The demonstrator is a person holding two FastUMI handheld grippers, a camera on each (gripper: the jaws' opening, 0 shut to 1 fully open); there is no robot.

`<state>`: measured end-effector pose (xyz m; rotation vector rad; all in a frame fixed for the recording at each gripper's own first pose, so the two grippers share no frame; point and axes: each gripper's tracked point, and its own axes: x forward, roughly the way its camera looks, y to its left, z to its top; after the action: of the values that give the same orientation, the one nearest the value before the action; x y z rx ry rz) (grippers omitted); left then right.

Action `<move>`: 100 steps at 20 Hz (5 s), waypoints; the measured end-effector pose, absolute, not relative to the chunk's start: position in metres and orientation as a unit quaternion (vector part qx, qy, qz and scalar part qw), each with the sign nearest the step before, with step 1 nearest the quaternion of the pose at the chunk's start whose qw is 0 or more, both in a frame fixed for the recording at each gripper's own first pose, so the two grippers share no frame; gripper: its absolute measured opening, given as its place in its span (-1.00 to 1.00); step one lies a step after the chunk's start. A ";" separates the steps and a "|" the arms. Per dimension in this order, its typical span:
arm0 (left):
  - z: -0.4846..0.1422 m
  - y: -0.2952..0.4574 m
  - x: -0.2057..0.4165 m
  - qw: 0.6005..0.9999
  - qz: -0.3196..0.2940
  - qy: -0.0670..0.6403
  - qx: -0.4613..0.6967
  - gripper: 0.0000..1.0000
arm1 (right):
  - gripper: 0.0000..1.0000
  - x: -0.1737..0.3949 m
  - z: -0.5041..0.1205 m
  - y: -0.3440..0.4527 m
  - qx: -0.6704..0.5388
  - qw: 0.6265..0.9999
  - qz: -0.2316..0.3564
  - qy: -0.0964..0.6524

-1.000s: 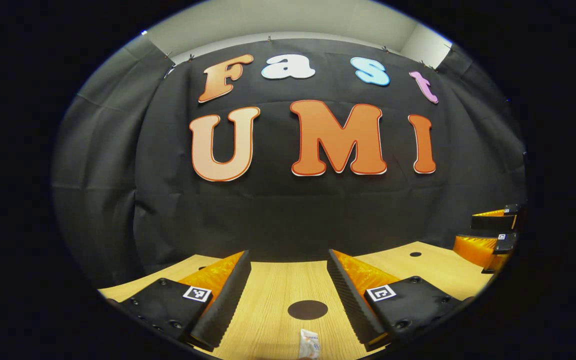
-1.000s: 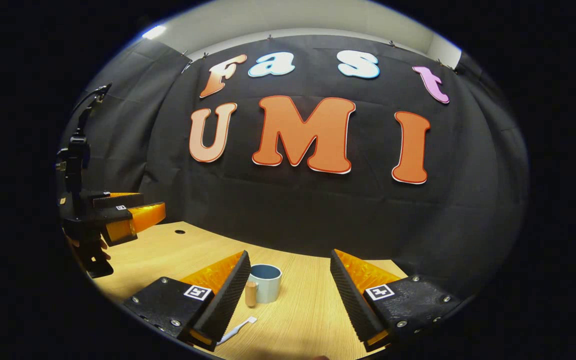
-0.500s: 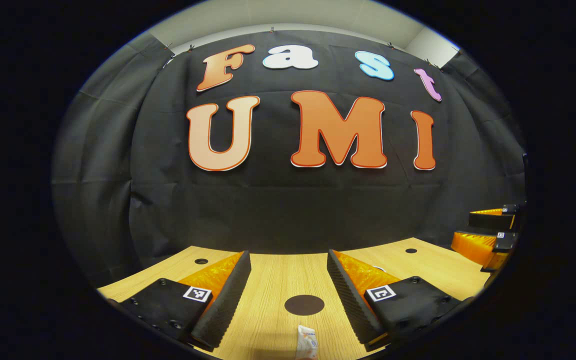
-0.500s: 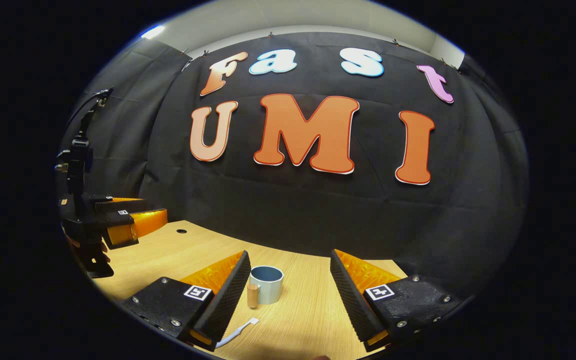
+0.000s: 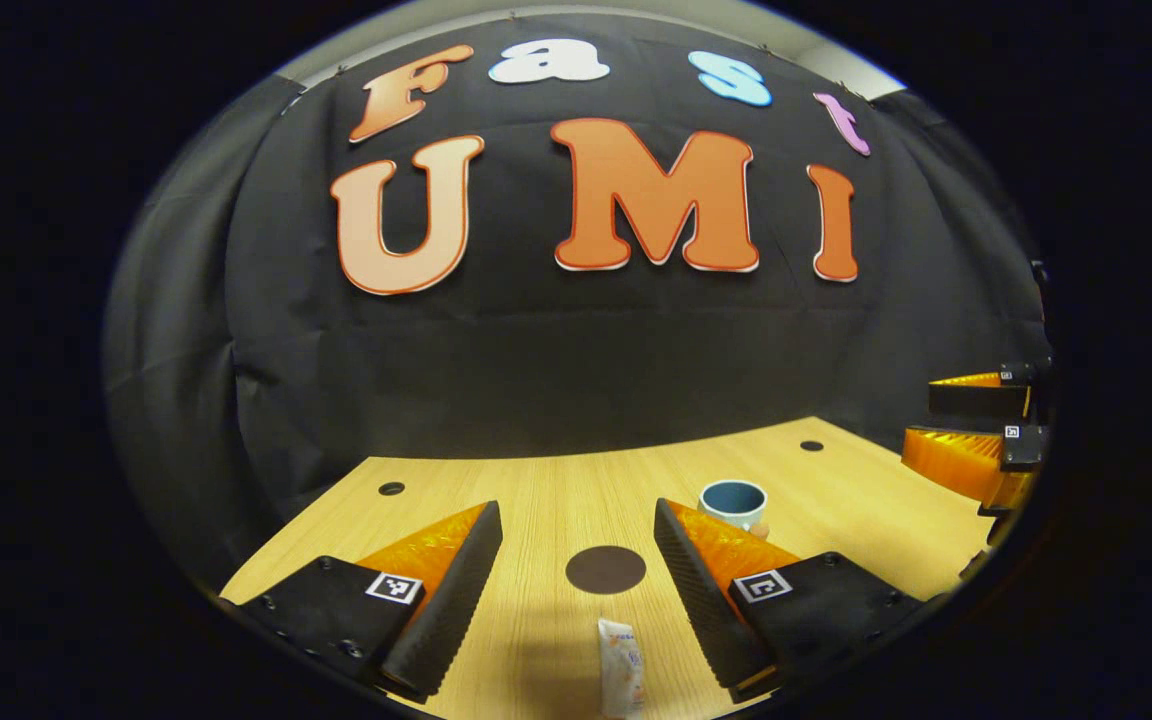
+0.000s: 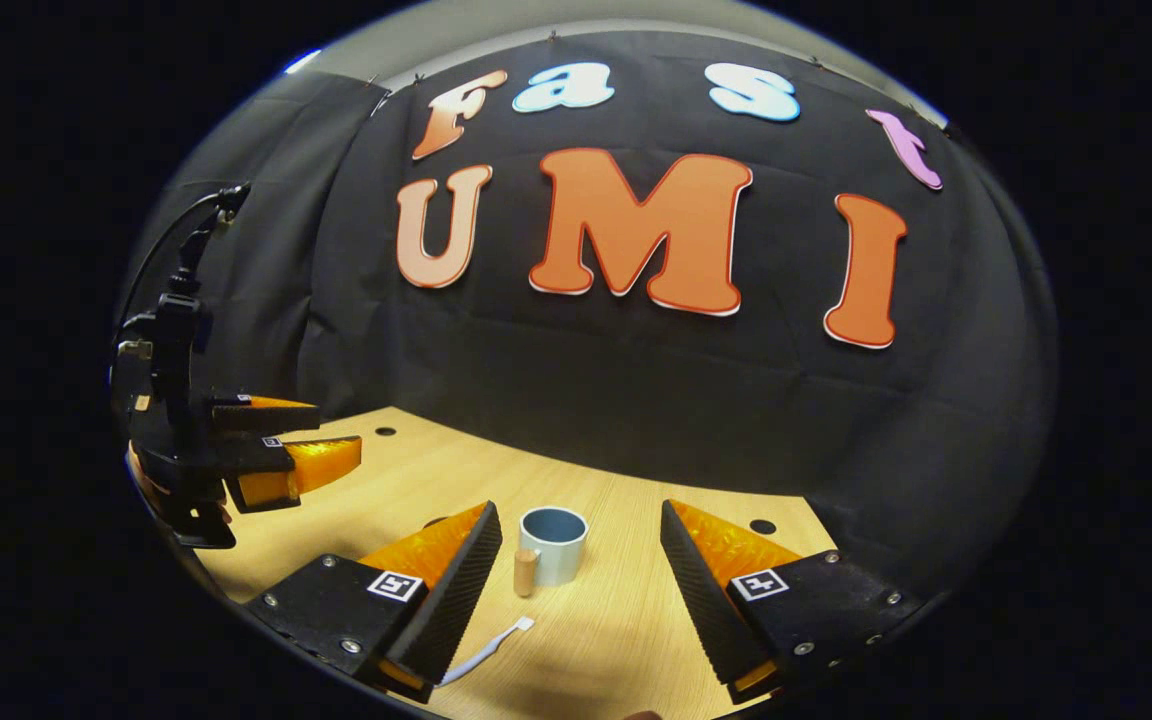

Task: Put the toothbrush and toothpaste on the desktop into the cup, then pick up the cup and place it on the coaster on the desktop.

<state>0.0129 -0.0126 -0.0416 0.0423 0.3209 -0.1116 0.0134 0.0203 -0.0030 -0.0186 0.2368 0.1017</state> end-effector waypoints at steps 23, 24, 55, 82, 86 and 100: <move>-0.206 -0.039 -0.051 0.857 -0.135 0.496 0.024 0.70 | 0.54 -0.027 -0.142 0.077 0.086 0.883 0.129 0.444; -0.206 -0.038 -0.052 0.854 -0.135 0.502 0.025 0.70 | 0.55 -0.028 -0.148 0.079 0.079 0.879 0.131 0.451; -0.207 -0.046 -0.048 0.854 -0.157 0.495 0.003 -0.73 | -0.68 -0.017 -0.219 0.103 0.054 0.829 0.054 0.554; -0.172 -0.046 -0.045 0.889 -0.142 0.434 -0.031 -0.73 | -0.89 0.011 -0.182 0.099 0.168 0.881 0.086 0.433; -0.160 -0.040 -0.043 0.896 -0.141 0.419 -0.030 -0.73 | -0.89 0.019 -0.163 0.093 0.183 0.894 0.107 0.395; -0.140 -0.033 -0.033 0.917 -0.127 0.374 -0.054 -0.73 | -0.90 0.066 -0.091 0.073 0.206 0.940 0.136 0.235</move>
<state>-0.0326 -0.0329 -0.1401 -0.1115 0.7691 -0.2617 0.0659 0.0726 -0.0912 0.4204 0.4795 0.2785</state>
